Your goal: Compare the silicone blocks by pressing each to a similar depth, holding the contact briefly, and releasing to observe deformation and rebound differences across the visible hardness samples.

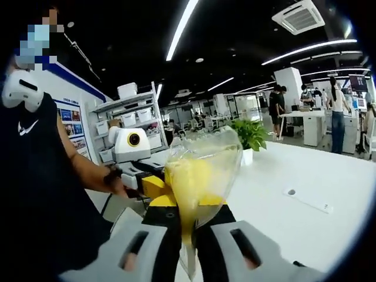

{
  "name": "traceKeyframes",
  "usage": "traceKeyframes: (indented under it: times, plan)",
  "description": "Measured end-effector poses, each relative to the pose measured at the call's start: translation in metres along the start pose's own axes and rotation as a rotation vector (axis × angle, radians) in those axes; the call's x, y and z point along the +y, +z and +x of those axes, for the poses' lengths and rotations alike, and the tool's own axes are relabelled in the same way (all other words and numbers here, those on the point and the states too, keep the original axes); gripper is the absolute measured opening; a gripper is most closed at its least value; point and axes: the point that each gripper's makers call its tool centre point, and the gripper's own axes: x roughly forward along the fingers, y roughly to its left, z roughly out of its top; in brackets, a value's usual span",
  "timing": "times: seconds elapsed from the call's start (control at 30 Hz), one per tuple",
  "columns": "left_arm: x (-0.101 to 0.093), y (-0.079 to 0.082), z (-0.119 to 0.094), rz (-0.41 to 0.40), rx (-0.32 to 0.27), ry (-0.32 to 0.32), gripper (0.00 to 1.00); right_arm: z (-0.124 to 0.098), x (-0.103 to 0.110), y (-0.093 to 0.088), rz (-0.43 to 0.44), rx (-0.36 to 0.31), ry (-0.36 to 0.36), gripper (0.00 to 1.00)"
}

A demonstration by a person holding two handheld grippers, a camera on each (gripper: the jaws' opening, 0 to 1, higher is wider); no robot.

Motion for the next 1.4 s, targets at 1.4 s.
traceKeyframes:
  times: [1.4]
  plan:
    - [-0.003,0.015,-0.015,0.053,0.001,0.002,0.05,0.009,0.013,0.012,-0.058,0.008,0.037,0.0]
